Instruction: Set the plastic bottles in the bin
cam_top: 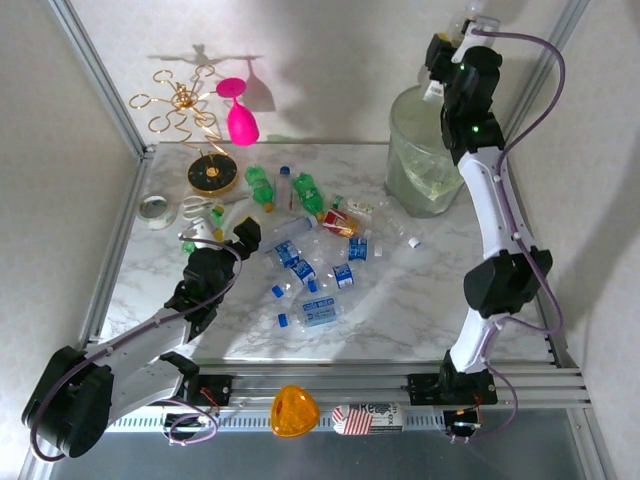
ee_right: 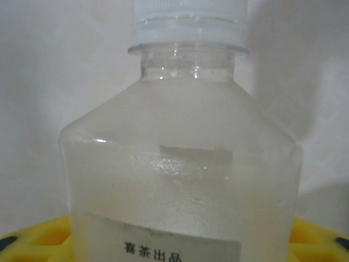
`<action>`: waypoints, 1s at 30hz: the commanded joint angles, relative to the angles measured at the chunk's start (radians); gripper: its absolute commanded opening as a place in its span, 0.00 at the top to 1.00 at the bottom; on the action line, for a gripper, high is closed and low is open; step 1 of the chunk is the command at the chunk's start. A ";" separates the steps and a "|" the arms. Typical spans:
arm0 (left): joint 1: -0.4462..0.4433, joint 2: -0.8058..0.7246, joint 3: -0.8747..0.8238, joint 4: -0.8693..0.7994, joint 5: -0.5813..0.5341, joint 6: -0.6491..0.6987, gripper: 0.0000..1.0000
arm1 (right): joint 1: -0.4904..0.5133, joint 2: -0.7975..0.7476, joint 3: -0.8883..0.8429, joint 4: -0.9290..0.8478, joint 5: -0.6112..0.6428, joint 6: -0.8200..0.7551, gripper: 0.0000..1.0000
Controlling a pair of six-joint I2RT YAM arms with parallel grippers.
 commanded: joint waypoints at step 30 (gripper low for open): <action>0.013 0.054 0.085 -0.089 0.083 0.029 0.00 | -0.059 0.177 0.007 -0.251 -0.063 0.025 0.24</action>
